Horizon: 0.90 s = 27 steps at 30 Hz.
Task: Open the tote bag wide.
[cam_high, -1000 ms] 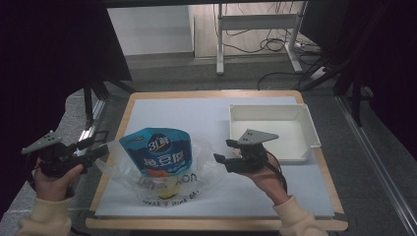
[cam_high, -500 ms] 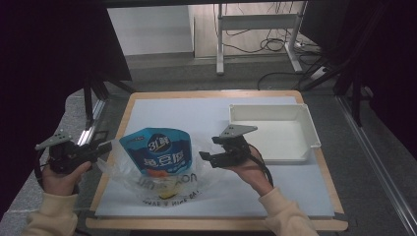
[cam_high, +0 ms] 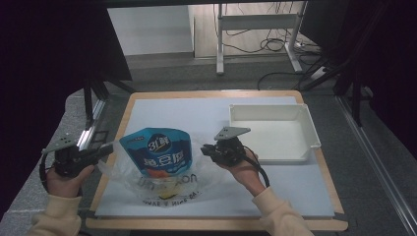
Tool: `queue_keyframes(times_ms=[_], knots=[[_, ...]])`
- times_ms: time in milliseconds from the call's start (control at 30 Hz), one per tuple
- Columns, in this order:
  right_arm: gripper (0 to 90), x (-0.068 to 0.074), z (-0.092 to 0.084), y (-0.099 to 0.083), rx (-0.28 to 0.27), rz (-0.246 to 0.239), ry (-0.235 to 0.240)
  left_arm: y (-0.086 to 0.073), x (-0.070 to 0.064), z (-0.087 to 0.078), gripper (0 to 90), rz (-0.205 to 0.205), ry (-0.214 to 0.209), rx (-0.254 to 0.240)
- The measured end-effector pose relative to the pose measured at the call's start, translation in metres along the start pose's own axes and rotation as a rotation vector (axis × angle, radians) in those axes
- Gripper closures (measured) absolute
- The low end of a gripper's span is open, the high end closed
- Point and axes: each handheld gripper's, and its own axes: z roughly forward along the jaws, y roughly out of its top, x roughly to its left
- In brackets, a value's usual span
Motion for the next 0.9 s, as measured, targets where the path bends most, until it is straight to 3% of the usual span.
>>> queue_keyframes(times_ms=[133,367,900], knots=[[87.2,-0.003,0.002,-0.006,0.011,0.022,-0.019,-0.009,0.004,0.008,86.9,-0.017,-0.001,0.033],[87.8,-0.002,0.022,-0.025,0.064,0.034,-0.090,-0.029,0.014,0.033,87.3,-0.046,0.022,0.098],[87.8,-0.006,0.042,-0.047,0.097,0.048,-0.135,-0.058,0.021,0.061,87.5,-0.059,0.030,0.180]])
